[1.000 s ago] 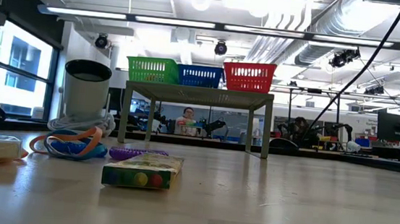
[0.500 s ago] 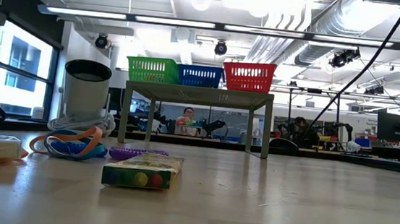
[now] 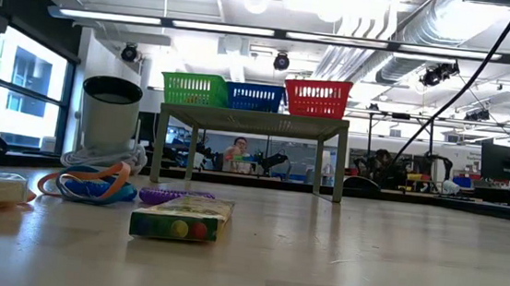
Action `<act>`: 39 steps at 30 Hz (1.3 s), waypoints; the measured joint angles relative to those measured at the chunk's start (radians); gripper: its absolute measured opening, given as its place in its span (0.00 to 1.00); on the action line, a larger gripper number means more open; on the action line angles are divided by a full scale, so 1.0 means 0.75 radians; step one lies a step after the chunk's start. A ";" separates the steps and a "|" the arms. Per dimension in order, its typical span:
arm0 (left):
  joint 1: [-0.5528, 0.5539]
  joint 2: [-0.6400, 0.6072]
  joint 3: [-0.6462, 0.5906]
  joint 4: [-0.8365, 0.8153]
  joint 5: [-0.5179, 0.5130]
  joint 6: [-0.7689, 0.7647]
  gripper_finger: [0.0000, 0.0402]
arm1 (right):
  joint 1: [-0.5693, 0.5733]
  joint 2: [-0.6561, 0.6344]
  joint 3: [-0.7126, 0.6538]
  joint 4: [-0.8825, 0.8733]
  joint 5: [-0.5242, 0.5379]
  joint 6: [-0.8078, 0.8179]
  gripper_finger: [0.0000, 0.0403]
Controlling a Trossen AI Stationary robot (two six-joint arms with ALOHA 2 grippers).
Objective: Pick & Place Office Desk Supplies
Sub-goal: Put the yellow crayon box into the blue bin on the shelf
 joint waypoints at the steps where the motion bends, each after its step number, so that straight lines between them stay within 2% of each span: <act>1: 0.000 0.001 0.000 -0.003 -0.015 -0.006 0.48 | -0.019 0.005 0.001 -0.053 -0.005 0.090 0.85; 5: 0.001 0.001 -0.001 -0.012 -0.032 -0.018 0.48 | -0.102 0.031 -0.001 -0.293 -0.099 0.420 0.85; 7: 0.000 0.001 -0.001 -0.014 -0.034 -0.019 0.48 | -0.151 0.064 0.001 -0.324 -0.197 0.522 0.85; 14: 0.000 0.001 -0.002 -0.030 -0.037 -0.020 0.48 | -0.251 0.191 -0.001 -0.320 -0.418 0.633 0.85; 22: 0.000 0.001 -0.002 -0.045 -0.039 -0.019 0.48 | -0.291 0.273 -0.001 -0.286 -0.527 0.706 0.85; 33: 0.000 0.001 -0.003 -0.056 -0.040 0.061 0.48 | -0.307 0.368 -0.001 -0.375 -0.551 0.935 0.85; 39: -0.008 0.001 -0.003 -0.068 -0.040 0.054 0.48 | -0.317 0.407 -0.001 -0.364 -0.565 0.966 0.85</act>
